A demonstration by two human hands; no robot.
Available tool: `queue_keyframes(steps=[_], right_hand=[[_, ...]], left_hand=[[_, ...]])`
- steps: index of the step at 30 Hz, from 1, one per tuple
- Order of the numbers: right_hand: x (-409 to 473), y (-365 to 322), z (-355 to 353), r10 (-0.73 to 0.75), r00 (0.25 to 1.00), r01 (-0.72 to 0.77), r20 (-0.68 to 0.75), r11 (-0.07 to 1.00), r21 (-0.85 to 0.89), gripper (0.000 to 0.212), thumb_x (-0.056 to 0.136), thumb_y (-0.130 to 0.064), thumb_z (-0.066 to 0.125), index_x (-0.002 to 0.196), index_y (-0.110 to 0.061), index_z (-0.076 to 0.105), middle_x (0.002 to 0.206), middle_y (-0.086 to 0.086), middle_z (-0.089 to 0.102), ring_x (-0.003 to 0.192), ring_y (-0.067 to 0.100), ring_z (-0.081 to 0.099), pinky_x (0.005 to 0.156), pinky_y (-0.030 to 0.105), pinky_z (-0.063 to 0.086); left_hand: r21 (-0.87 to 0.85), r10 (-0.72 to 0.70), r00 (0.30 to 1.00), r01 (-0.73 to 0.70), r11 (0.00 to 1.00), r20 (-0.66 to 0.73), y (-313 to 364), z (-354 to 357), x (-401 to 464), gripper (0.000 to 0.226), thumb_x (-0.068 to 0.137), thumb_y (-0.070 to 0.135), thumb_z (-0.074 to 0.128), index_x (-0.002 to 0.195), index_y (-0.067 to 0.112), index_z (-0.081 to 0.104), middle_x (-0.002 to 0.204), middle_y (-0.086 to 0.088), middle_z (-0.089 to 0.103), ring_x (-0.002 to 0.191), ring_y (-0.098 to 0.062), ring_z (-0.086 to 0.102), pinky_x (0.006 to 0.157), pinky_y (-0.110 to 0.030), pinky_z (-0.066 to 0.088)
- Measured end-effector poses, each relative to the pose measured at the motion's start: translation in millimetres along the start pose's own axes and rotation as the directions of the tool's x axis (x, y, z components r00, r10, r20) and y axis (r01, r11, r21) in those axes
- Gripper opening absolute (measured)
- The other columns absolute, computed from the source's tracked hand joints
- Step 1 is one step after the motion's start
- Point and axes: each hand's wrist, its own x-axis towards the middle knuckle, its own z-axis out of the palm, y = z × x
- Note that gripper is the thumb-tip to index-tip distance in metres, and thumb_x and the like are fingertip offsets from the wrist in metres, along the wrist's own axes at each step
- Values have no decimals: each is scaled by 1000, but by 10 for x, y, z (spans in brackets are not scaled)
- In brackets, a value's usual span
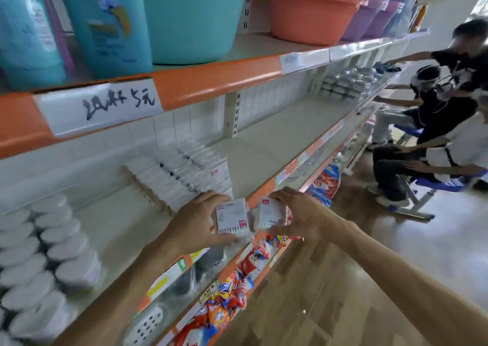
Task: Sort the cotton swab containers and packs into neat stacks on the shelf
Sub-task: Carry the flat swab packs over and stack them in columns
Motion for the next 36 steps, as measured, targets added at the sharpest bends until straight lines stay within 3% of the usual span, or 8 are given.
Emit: queue_keyframes(steps=[6,9,14,18,24,31,36], right_hand=[[612,498,-34,-46,999,47,-10,998,36,81,77,-57,79,144,-22,48,135,-5,55,120,15,55,105,28,43],[1002,756,-15,-93,996,93,0,995,21,87,76,-61,78,145,-19,47,135,-3,53,121,16,54,102,27,40],[1724,1162,-36,-205,978,203,43,977,61,86,73,-58,82,142,-17,50,129,-2,55,118,18,57,99,27,43],[2288,1415,-57,-302,948,298,102,953,55,88,74,-59,80,144,-18,47,132,-2,53,120,18,54,102,28,40],[2878,1683,177,-418,886,414,200,908,62,88,74,-60,79,145,-20,45,128,-4,52,118,17,54,100,29,41],[3265,1731,243,-491,816,503,305,863,41,91,76,-59,78,148,-18,41,135,-1,49,122,19,52,103,33,41],[3377,1733,309,-511,755,558,411,830,7,94,79,-55,78,152,-16,34,143,2,47,130,20,48,105,28,35]], left_hand=[[51,-63,997,66,997,-42,-57,28,431,93,60,78,64,136,26,52,124,17,51,111,-2,51,91,-25,51],[80,-110,993,113,990,-50,-93,57,610,91,63,76,66,139,26,51,129,14,51,117,-7,51,92,-28,54],[181,-189,976,206,962,-106,-103,59,991,97,64,81,62,142,26,49,136,11,50,122,-7,48,99,-24,44],[206,-301,935,337,919,-186,-109,89,1227,90,72,67,76,146,28,44,141,13,45,127,-6,43,102,-21,36],[214,-411,869,473,855,-277,-81,327,1387,90,70,70,71,144,26,47,140,10,48,126,-6,43,105,-24,36],[245,-507,814,572,783,-284,50,549,1458,93,70,77,58,148,31,39,144,12,44,130,-8,42,109,-25,33],[274,-518,801,593,757,-301,93,544,1486,89,74,74,64,147,29,40,142,14,43,128,-6,41,103,-18,31]])
